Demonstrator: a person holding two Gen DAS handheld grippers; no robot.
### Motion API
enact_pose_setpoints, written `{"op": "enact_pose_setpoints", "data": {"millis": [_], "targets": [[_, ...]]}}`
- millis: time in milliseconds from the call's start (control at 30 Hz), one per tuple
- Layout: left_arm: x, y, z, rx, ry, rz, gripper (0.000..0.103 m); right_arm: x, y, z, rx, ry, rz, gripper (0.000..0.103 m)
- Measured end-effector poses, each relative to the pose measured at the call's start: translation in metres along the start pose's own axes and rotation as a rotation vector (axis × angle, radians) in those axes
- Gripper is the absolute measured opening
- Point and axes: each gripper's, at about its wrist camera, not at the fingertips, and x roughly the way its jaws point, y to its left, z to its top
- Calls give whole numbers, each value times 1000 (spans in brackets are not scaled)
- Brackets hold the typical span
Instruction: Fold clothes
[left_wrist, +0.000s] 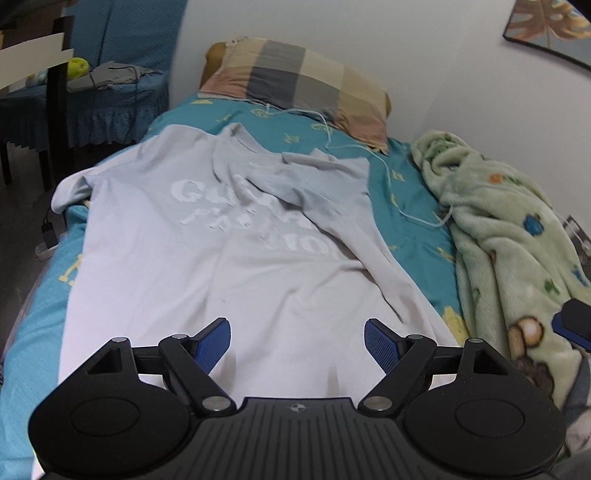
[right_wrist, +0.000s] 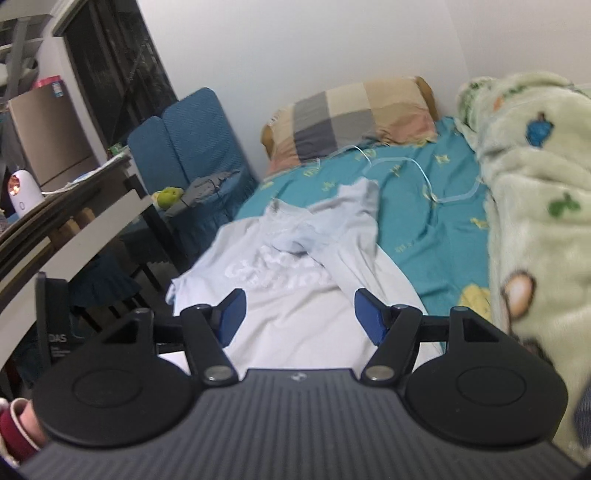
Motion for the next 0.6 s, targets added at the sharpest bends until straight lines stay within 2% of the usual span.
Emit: {"op": "enact_pose_setpoints", "data": {"millis": [167,300,467,600], "targets": [[2,-33,-13,72,-2,-12,81,-4,-23,2,51,-57,-103,67],[15,-71,-21,136,26,-57,80,-13,-39,6,72,-113,-132,67],[44,-125,-36,216,47,-93,78,-16,-56,6,95,-139,-173,67],[74,-159,-47,272,71,-95,77,-14,-65,6,125,-137,-149,67]]}}
